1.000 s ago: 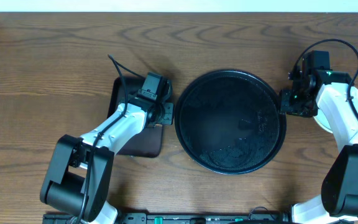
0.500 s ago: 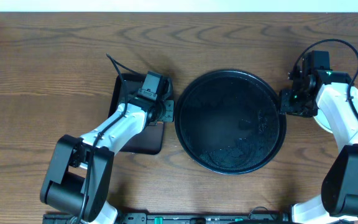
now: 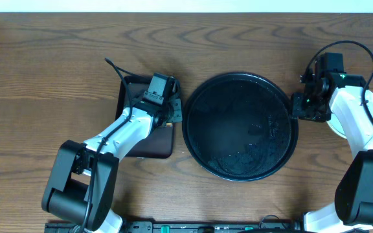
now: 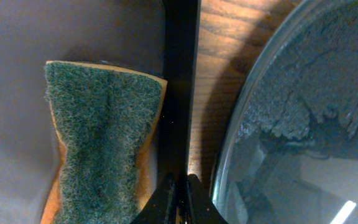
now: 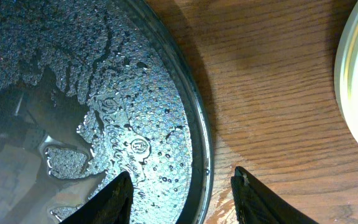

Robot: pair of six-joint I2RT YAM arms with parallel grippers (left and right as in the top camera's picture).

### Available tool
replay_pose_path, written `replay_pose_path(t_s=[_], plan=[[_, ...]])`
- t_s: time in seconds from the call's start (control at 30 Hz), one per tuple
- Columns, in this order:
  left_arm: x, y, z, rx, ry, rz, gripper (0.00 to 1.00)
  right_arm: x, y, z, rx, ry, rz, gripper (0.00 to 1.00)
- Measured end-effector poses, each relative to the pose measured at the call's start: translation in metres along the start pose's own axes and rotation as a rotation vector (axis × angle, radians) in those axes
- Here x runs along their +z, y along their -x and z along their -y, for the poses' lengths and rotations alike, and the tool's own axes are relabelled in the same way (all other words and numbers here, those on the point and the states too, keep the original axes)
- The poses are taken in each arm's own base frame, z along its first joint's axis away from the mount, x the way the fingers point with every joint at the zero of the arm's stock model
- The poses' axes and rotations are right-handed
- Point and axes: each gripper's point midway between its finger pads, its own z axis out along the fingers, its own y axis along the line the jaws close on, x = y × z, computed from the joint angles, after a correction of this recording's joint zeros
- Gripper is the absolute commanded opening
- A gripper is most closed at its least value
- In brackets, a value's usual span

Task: Clean dirty plates on tray and stack at the side

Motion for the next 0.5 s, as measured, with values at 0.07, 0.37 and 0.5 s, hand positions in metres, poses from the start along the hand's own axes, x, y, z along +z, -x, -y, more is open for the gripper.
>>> replay_pose_path(t_s=[0.07,0.37,0.5], plan=[[0.0,0.0018,0.0009,-0.02,-0.004,0.007,0.08,0.0,0.0,-0.0001,0.0,0.0,0.0,0.5],[-0.0002,0.0089,0.0043,-0.078,-0.019,0.035,0.08,0.0,0.0,-0.0001,0.0,0.0,0.0,0.5],[-0.0003,0.0107,0.0052,-0.085,-0.023,0.042,0.08,0.0,0.0,0.0,0.0,0.0,0.0,0.5]])
